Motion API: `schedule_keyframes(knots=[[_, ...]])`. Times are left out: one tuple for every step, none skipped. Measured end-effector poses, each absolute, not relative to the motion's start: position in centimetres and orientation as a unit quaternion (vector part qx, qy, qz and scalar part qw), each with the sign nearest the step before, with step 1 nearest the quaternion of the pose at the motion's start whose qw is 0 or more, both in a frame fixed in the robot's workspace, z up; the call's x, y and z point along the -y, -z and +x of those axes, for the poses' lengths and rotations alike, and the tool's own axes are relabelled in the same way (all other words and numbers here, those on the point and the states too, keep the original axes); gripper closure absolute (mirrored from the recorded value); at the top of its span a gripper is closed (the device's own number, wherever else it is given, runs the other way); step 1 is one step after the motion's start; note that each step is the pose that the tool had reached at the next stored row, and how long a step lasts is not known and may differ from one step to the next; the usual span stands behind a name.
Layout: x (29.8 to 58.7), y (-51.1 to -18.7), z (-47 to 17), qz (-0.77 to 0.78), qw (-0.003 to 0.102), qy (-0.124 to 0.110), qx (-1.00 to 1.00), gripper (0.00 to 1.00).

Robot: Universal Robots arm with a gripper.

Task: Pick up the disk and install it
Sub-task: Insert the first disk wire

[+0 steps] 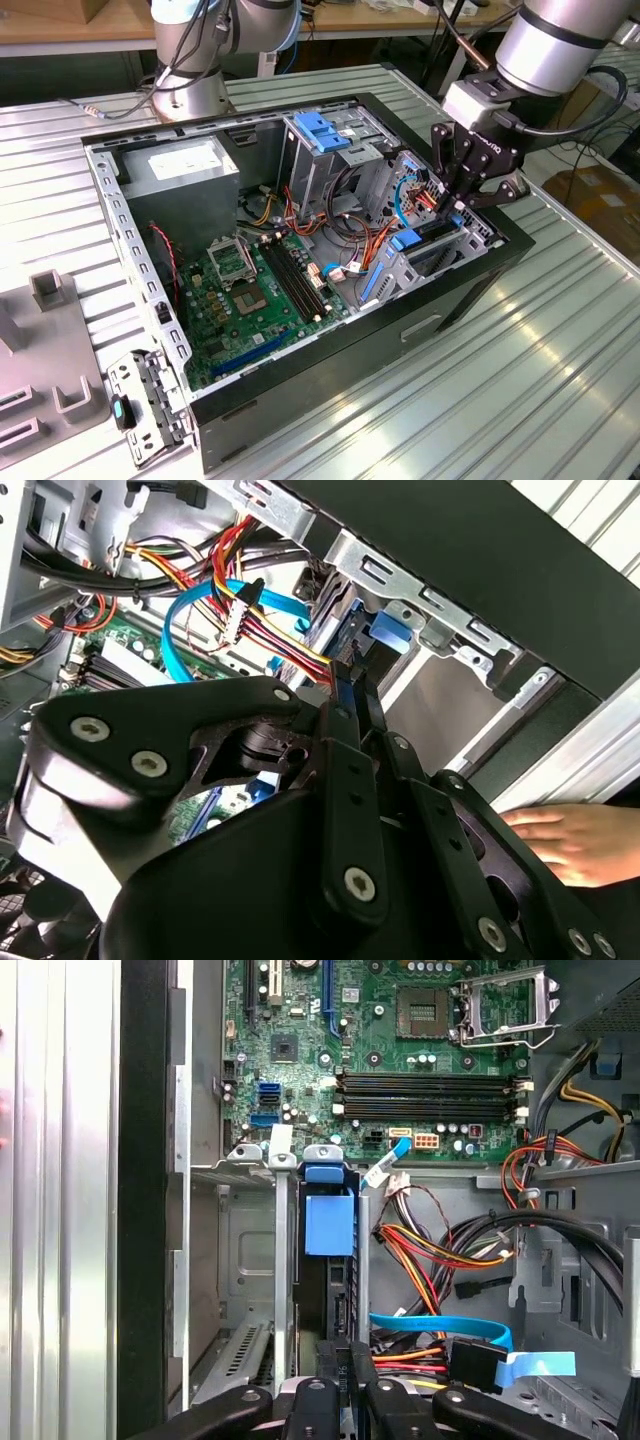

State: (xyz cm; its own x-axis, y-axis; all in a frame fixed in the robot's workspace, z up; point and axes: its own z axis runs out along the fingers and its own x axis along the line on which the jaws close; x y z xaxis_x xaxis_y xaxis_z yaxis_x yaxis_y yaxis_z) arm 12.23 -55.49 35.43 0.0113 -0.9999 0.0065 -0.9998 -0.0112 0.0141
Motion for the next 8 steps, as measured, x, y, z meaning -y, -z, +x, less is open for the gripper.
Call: schedule_keyframes(knots=[[55.49,-35.4,12.23,0.712,0.007,0.003,0.702,0.83],[55.49,-35.37,12.23,0.712,0.007,0.003,0.702,0.83],[55.49,-35.32,12.23,0.713,0.007,0.003,0.701,0.83],[55.49,-35.3,12.23,0.713,0.007,0.003,0.701,0.83],[55.49,-35.26,12.22,0.714,0.007,0.003,0.7,0.83],[55.49,-35.22,12.21,0.714,0.007,0.003,0.7,0.83],[55.49,-35.17,12.18,0.715,0.007,0.003,0.7,0.83],[55.49,-35.13,12.16,0.715,0.007,0.003,0.699,0.83]])
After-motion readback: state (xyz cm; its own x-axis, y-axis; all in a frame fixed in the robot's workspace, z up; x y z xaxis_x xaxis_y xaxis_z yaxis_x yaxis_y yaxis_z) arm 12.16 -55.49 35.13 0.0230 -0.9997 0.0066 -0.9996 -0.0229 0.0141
